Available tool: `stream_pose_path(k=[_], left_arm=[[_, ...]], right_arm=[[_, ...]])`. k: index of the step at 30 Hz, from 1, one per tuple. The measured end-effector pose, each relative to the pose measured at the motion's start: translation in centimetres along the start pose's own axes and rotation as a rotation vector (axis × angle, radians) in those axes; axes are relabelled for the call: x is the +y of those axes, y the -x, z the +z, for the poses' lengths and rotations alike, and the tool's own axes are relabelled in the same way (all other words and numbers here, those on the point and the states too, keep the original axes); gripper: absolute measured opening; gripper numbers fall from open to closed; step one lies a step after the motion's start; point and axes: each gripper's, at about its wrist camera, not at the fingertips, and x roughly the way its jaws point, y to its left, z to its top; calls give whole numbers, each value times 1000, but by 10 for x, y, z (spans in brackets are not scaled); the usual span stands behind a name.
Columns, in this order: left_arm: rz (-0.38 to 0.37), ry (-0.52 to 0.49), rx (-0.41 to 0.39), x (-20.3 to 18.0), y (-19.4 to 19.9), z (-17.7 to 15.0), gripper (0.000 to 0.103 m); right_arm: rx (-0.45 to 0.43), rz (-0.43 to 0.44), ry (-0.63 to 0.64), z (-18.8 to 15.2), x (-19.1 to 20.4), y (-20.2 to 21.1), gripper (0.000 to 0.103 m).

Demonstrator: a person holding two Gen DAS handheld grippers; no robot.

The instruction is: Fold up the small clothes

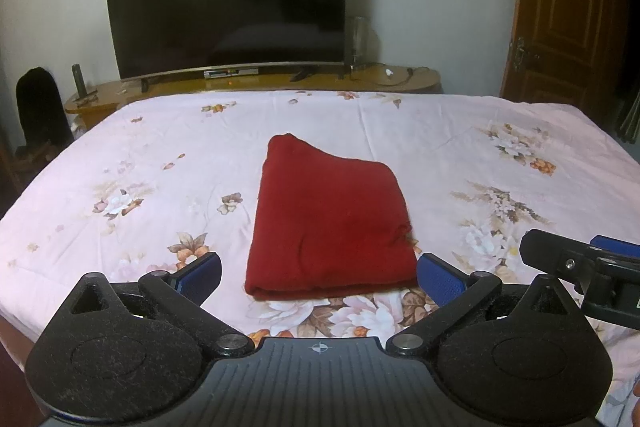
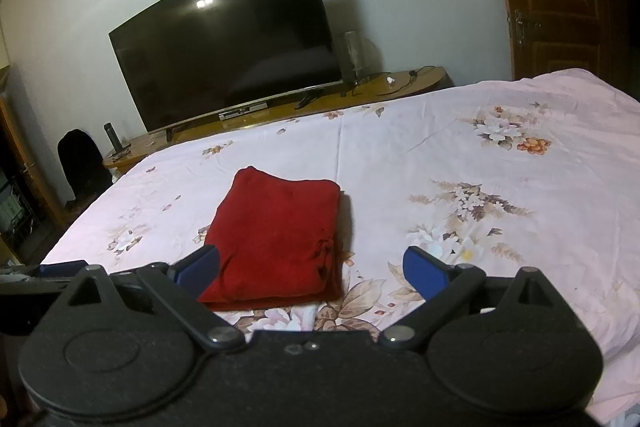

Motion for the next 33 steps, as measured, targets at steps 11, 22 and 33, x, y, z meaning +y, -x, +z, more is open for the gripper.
stream_pose_path(k=[11, 22, 33], left_arm=[[1, -5, 4, 0, -8, 2, 103], [-8, -13, 13, -3, -21, 8, 103], [-48, -7, -23, 2, -37, 11, 102]], right_arm=[[8, 10, 2, 2, 4, -8, 98], [18, 3, 1, 5, 5, -16, 98], [33, 2, -9, 8, 4, -32, 98]])
